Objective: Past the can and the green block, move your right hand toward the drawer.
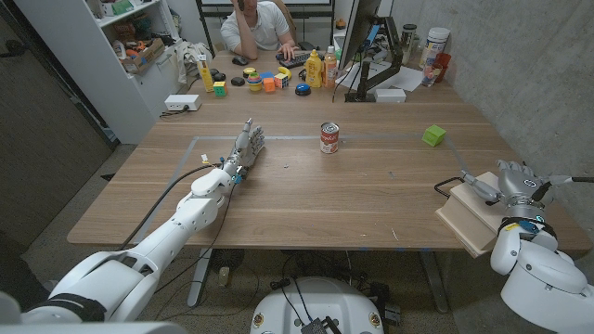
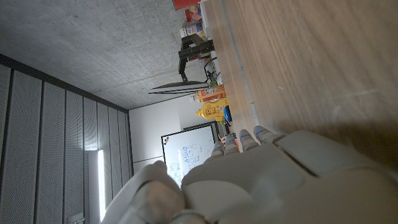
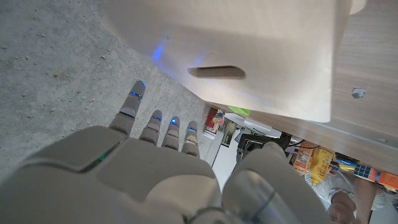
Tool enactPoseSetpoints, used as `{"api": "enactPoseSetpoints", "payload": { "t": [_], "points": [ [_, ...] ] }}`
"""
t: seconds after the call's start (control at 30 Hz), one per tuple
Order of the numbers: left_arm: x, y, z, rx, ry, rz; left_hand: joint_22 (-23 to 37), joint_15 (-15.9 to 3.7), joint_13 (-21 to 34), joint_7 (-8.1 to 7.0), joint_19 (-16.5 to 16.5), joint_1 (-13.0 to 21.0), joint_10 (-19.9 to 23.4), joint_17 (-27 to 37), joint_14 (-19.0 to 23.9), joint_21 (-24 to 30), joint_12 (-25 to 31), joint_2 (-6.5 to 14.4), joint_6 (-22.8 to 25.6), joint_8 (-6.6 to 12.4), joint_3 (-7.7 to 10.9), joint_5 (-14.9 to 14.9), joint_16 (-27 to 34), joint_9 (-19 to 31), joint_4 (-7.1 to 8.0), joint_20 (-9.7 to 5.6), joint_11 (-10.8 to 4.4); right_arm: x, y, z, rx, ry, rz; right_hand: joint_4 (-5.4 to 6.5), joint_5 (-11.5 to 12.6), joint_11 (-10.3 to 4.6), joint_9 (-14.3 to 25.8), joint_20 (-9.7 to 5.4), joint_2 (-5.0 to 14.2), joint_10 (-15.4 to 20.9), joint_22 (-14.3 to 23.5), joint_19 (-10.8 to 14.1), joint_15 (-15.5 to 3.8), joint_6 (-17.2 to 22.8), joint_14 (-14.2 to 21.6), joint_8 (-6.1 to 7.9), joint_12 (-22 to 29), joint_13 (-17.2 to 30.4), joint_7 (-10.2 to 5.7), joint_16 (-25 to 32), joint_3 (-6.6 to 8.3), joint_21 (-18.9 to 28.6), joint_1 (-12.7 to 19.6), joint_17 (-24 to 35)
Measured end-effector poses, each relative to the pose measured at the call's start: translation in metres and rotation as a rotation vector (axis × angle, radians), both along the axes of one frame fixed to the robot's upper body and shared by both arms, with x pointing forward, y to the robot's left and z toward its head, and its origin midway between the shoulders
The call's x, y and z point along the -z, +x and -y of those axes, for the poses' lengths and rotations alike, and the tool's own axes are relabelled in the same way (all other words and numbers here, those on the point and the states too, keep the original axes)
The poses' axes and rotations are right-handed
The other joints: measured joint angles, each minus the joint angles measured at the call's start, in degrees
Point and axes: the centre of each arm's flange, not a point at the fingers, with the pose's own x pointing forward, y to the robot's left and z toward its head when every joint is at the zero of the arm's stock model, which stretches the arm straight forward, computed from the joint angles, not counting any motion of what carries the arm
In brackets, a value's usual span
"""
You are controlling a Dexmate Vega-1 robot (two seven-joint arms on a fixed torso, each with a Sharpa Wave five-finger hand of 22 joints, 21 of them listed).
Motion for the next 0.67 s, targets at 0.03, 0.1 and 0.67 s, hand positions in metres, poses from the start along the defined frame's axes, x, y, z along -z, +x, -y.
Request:
{"api": "enactPoseSetpoints", "payload": {
  "t": [0.03, 0.1, 0.67],
  "points": [
    [0.0, 0.0, 0.0, 0.0, 0.0, 0.0, 0.0, 0.0, 0.0, 0.0, 0.0, 0.0, 0.0, 0.0, 0.0, 0.0, 0.0, 0.0, 0.0, 0.0, 0.0, 0.0, 0.0, 0.0, 0.0, 0.0, 0.0, -0.0004, 0.0, 0.0001, 0.0, -0.001, 0.001, 0.0, 0.0, -0.06, 0.0, 0.0, 0.01, -0.1, 0.0, 0.0, 0.0, 0.0, 0.0, 0.0, 0.0, 0.0, 0.0, 0.0, 0.0, 0.0, 0.0, 0.0],
    [0.0003, 0.0006, 0.0, -0.001, 0.0, -0.002, 0.0, 0.0, 0.0, 0.0, 0.0, 0.0, 0.0, 0.0, 0.0, 0.0, 0.0, 0.0, 0.0, 0.0, 0.0, 0.0, 0.0, 0.0, 0.0, 0.0, 0.0, 0.0036, 0.001, -0.0002, -0.003, 0.014, -0.005, 0.0, 0.0, -0.07, 0.0, 0.0, 0.3, -0.1, 0.0, 0.0, -0.03, 0.0, 0.0, 0.0, 0.0, 0.0, 0.0, 0.0, 0.0, 0.0, 0.3, 0.0],
    [-0.0013, 0.0029, 0.0009, 0.001, 0.003, -0.004, 0.0, 0.0, 0.0, 0.0, 0.0, 0.0, 0.0, 0.0, 0.0, 0.0, 0.0, 0.0, 0.0, 0.0, 0.0, 0.0, 0.0, 0.0, 0.0, 0.0, 0.0, 0.0039, 0.0034, -0.0004, -0.015, 0.028, -0.001, 0.01, 0.0, -0.06, 0.0, -0.1, 0.52, -0.1, 0.0, 0.7, -0.21, 0.0, 0.2, 0.0, 0.0, 0.0, 0.0, 0.0, 0.0, -0.4, 0.5, 0.0]
  ]
}}
